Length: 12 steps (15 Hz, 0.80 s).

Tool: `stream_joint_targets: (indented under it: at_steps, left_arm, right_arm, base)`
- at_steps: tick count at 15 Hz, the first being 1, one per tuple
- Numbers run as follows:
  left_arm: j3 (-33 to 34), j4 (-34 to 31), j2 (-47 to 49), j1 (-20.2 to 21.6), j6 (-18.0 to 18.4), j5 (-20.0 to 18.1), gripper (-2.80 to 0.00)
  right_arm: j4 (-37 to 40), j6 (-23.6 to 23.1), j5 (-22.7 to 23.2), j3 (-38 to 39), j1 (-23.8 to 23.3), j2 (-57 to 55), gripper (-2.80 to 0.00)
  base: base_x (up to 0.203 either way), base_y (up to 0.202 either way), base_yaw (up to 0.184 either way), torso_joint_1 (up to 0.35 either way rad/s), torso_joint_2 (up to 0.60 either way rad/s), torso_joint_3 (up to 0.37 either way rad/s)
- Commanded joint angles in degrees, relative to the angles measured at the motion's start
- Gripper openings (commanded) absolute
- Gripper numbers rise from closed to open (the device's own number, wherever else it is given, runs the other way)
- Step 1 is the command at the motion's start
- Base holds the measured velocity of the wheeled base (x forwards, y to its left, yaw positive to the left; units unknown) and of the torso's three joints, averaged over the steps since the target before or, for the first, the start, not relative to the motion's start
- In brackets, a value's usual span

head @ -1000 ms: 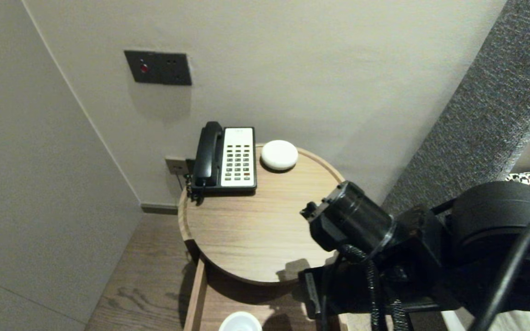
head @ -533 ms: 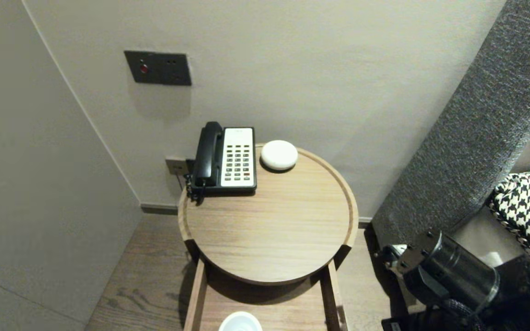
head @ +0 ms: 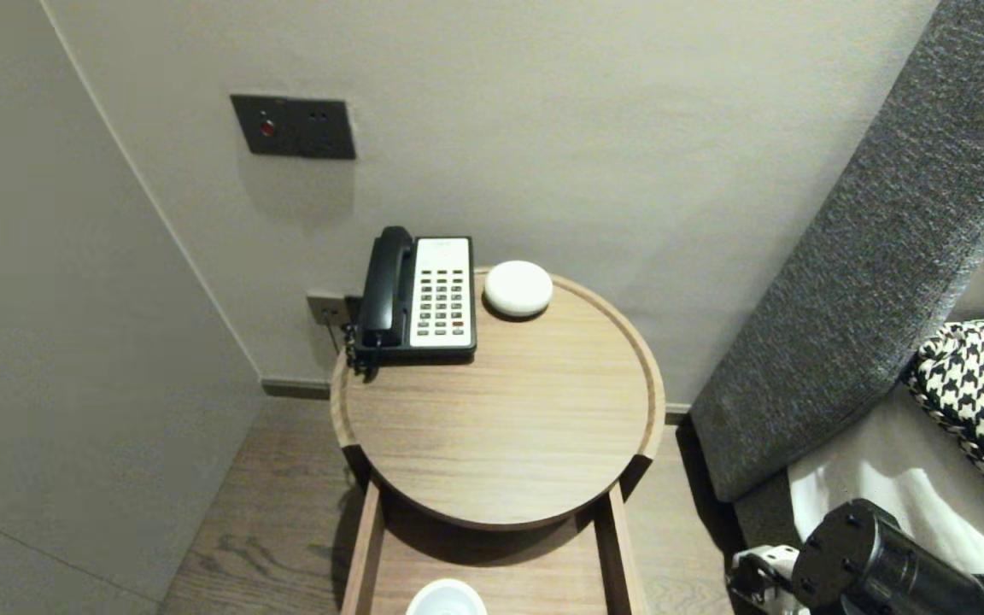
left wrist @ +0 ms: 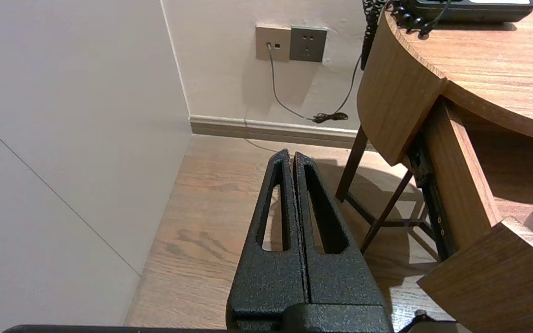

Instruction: Close the nightstand drawer

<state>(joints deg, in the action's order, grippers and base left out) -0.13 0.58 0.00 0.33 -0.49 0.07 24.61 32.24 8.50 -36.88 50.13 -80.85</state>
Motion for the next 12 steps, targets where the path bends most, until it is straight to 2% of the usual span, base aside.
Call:
stream_joint_targets:
  at_steps: [1,8,12]
  left_arm:
    - [0.0,0.0,0.0,0.0,0.0,0.0,-2.8]
    - [0.1,0.0,0.0,0.0,0.0,0.0,-2.8]
    - [0.0,0.0,0.0,0.0,0.0,0.0,-2.8]
  right_arm:
    - [0.0,-2.3,0.7,1.1,1.2,-1.1,-2.8]
    - [-10.6,-3.1,-0.7,-0.9,1.3,-11.8,-2.8]
    - [-12.4,-2.7,-3.7,-5.2,0.5,-14.8,-2.8]
  base:
    - [0.0,0.0,0.0,0.0,0.0,0.0]
    - [0.0,0.0,0.0,0.0,0.0,0.0]
    - [0.0,0.0,0.0,0.0,0.0,0.0]
